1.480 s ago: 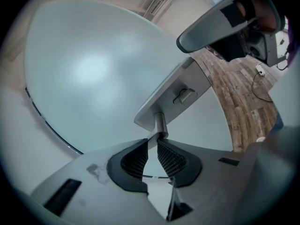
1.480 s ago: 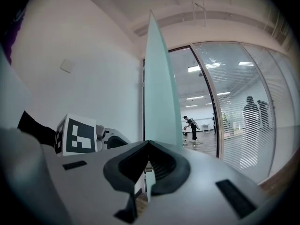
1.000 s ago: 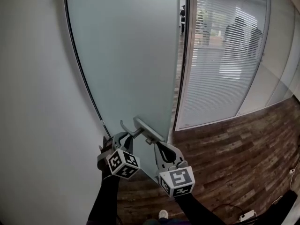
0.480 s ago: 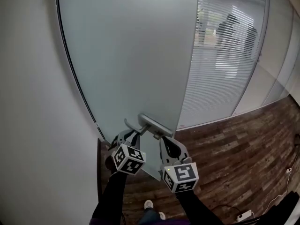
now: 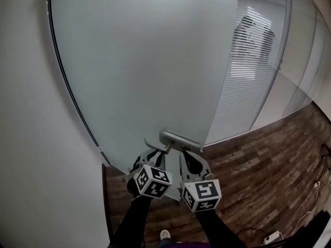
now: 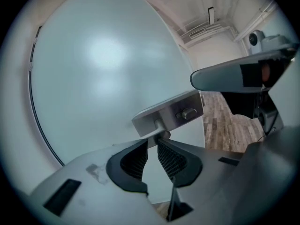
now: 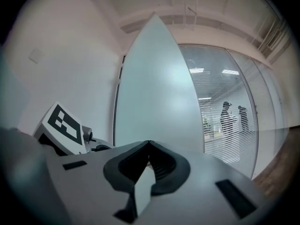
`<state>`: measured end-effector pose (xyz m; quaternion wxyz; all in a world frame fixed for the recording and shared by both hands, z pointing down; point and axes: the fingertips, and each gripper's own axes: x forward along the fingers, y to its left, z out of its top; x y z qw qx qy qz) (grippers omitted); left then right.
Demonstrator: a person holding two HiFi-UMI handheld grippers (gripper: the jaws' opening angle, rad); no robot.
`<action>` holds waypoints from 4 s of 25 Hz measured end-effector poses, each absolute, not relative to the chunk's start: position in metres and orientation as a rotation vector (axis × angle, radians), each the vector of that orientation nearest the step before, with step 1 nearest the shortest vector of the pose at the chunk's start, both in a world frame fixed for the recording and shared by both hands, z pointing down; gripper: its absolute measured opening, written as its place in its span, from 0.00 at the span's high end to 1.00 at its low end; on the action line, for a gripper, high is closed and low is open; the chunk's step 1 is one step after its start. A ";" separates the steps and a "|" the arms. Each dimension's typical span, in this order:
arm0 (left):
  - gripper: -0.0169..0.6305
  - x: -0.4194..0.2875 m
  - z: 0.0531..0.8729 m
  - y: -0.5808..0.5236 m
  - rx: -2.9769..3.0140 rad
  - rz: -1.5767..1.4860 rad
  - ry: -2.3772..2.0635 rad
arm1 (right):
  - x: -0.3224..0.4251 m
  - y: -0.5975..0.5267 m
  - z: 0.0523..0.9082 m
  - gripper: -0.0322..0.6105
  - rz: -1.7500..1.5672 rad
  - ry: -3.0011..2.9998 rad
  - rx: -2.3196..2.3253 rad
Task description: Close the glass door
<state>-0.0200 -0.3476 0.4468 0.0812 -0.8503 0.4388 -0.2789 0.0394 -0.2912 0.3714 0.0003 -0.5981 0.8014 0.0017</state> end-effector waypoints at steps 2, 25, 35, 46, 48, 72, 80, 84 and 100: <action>0.88 -0.012 0.447 -0.357 -2.552 -0.820 1.281 | 0.044 -0.303 0.373 0.95 0.007 2.497 -1.904; 0.82 0.055 0.442 -0.469 -1.986 -1.084 0.917 | 0.131 -0.430 0.378 0.95 0.008 2.477 -1.929; 0.81 0.079 0.449 -0.534 -1.794 -1.306 0.848 | 0.152 -0.490 0.368 0.95 0.008 2.584 -1.786; 0.79 0.091 0.451 -0.584 -1.829 -1.351 0.922 | 0.178 -0.533 0.369 0.95 0.011 2.635 -1.709; 0.79 0.096 0.449 -0.589 -1.864 -1.327 0.931 | 0.177 -0.538 0.371 0.95 0.007 2.636 -1.704; 0.78 0.123 0.448 -0.712 -1.946 -1.276 1.002 | 0.195 -0.666 0.390 0.95 -0.051 2.556 -1.894; 0.78 0.129 0.435 -0.754 -1.990 -1.282 1.038 | 0.224 -0.684 0.418 0.95 -0.186 2.561 -1.978; 0.78 0.136 0.443 -0.766 -2.002 -1.280 1.067 | 0.235 -0.692 0.426 0.95 -0.177 2.589 -1.941; 0.78 0.136 0.448 -0.829 -1.979 -1.343 1.202 | 0.271 -0.762 0.432 0.95 -0.182 2.727 -1.812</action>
